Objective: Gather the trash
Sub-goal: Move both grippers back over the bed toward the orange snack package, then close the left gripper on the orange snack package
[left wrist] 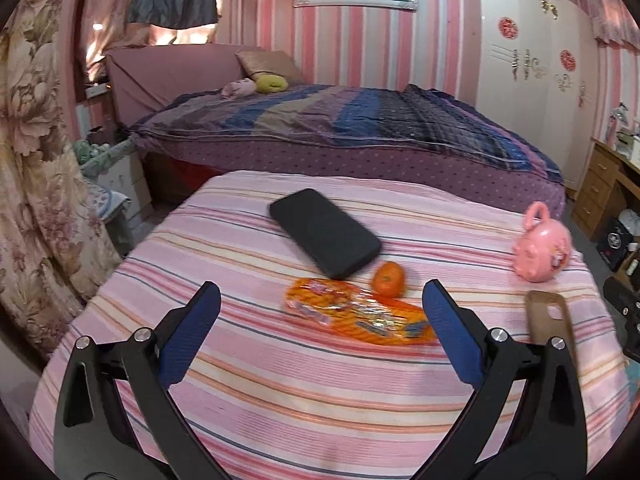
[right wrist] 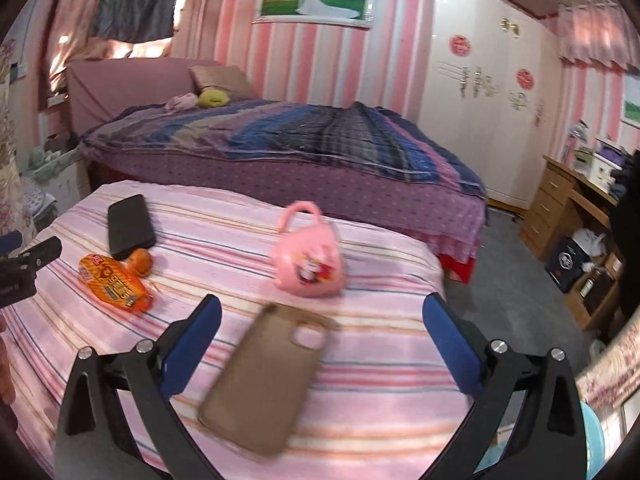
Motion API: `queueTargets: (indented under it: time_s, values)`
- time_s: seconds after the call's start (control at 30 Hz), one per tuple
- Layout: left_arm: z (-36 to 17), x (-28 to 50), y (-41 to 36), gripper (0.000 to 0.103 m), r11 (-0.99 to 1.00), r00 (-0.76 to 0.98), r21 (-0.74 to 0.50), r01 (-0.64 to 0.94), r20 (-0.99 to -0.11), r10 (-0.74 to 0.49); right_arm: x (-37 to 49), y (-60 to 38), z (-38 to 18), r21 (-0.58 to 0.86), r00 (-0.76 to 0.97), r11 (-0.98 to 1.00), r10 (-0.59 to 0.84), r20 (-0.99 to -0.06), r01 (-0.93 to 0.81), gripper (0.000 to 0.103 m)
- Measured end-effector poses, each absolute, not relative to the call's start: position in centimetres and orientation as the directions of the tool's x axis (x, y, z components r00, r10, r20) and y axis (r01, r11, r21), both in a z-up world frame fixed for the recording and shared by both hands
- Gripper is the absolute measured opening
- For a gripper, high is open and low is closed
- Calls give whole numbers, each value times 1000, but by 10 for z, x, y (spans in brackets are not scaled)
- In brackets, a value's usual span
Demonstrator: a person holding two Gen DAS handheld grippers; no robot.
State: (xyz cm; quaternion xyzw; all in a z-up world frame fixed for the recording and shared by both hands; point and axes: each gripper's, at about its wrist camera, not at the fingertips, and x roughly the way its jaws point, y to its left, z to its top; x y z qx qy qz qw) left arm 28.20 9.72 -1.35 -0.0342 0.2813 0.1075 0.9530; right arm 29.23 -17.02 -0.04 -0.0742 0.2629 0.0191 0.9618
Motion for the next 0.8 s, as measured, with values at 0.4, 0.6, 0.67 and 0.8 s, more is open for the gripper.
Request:
queueTargets:
  time_s: [0.4, 0.6, 0.67, 0.8]
  values:
    - [-52, 300, 135, 97, 955, 730, 20, -297, -640, 241, 305, -152, -32, -106, 828, 992, 2, -561, -75, 98]
    - [-80, 317, 153, 97, 949, 666, -19, -316, -716, 207, 310, -160, -37, -105, 822, 994, -24, -569, -43, 98]
    - [-84, 321, 157, 97, 948, 656, -50, -316, -733, 180, 311, -160, -39, -117, 821, 992, -34, -570, -40, 98]
    - [-81, 326, 156, 97, 942, 665, -44, -333, -719, 201, 316, -164, -43, -110, 810, 993, -25, -586, -49, 98]
